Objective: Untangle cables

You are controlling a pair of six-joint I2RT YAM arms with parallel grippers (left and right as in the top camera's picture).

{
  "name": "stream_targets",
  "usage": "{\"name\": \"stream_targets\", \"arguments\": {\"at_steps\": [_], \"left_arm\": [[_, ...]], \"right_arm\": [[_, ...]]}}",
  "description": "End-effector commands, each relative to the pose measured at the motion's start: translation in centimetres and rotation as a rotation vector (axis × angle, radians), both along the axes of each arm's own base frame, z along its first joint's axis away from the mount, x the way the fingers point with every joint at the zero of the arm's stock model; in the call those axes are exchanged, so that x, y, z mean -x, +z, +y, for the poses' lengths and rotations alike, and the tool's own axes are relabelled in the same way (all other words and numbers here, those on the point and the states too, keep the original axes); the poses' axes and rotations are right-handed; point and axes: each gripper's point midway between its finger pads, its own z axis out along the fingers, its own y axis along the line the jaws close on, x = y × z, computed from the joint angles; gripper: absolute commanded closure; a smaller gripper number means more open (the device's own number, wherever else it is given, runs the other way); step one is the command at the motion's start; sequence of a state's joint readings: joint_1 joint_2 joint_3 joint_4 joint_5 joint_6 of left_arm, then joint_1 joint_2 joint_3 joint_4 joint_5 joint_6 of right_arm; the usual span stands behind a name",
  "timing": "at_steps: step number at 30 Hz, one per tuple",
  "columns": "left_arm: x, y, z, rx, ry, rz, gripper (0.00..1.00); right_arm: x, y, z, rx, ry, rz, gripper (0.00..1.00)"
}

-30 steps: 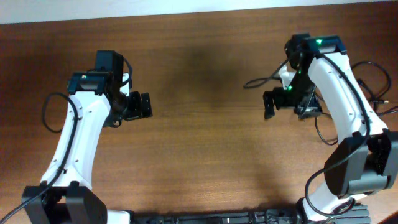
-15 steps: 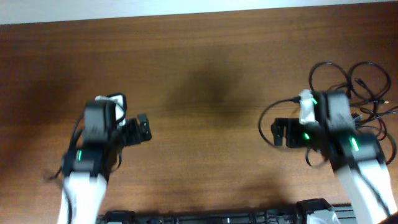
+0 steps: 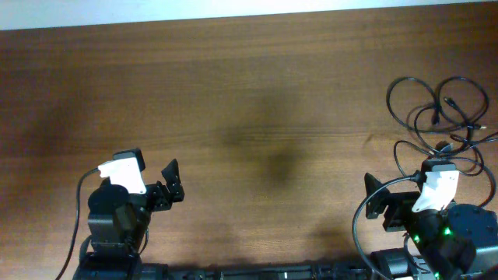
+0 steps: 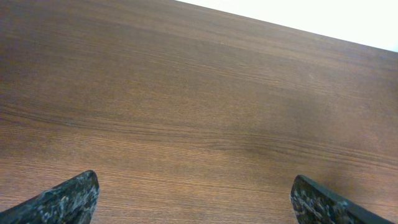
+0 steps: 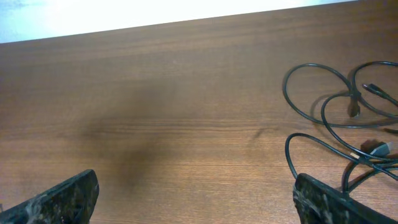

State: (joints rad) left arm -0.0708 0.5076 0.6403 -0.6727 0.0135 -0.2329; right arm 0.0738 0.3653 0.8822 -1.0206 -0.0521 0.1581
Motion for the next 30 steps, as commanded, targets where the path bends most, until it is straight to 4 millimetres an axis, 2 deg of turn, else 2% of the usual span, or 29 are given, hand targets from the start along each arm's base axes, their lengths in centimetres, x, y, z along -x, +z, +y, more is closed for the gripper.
{"name": "stream_targets", "arguments": {"at_steps": [1,22,23,27,30], "left_arm": [[0.1,-0.4,0.3,0.000,0.019,0.009,0.01],[0.1,-0.4,0.3,0.000,0.019,0.009,0.01],[0.1,-0.4,0.3,0.000,0.019,0.009,0.01],[0.1,-0.4,0.3,0.000,0.019,0.009,0.01],[0.1,-0.4,0.3,0.000,0.019,0.009,0.01]], "right_arm": [[0.0,-0.2,-0.1,-0.001,-0.010,0.003,0.01],[0.3,-0.3,-0.5,0.027,-0.020,-0.002,0.01],[0.4,-0.2,-1.2,0.047,-0.050,-0.009,0.01],[0.6,0.2,-1.5,0.052,-0.069,-0.057,0.01],[-0.3,-0.1,-1.5,0.047,-0.068,-0.157,0.01]]}}
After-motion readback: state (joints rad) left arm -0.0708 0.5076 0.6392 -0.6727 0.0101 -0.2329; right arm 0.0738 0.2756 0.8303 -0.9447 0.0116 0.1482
